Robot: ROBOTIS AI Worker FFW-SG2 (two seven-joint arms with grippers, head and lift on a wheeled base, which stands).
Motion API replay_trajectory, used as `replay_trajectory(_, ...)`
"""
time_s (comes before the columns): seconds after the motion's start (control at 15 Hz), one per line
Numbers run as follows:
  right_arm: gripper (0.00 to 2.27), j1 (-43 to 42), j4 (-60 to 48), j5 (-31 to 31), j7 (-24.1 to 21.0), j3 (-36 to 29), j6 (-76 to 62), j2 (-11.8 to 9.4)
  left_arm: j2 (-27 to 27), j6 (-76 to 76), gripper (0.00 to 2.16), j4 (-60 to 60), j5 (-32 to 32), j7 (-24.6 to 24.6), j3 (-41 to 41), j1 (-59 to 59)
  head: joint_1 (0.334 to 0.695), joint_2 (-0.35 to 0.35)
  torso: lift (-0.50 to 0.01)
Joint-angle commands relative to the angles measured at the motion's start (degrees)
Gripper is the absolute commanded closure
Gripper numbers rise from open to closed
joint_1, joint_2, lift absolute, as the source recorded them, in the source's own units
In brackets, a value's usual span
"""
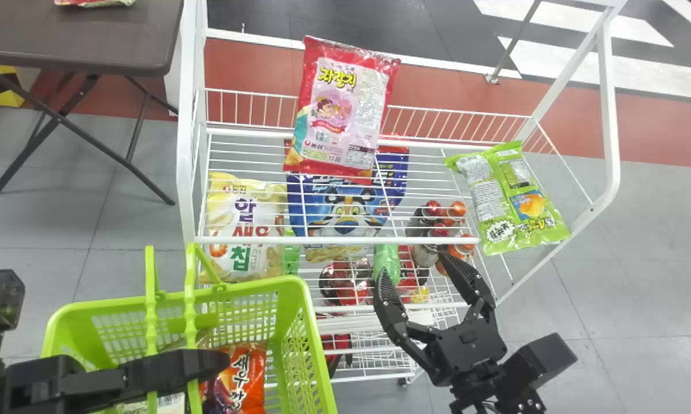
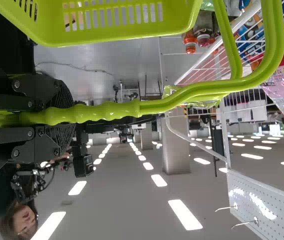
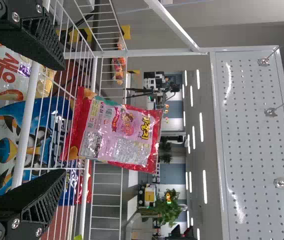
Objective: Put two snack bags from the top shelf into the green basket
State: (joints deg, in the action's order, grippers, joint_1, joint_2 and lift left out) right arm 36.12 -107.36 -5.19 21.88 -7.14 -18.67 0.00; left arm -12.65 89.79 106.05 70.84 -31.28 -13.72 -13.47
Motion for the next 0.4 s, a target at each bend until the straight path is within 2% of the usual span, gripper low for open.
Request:
replay_trajectory(0.0, 0.08, 0.0, 0.0, 0.0, 0.0, 0.0, 0.0, 0.1, 0.0, 0.2, 2.14, 0.0, 0.0, 0.0, -0.1, -0.2, 0.695, -0.264, -0.001)
replay_trajectory(0.33, 0.08, 0.0, 0.0, 0.0, 0.0, 0.0, 0.0, 0.1, 0.0, 0.2, 2.14, 0.0, 0.0, 0.0, -0.1, -0.3, 0.695, -0.264, -0.001)
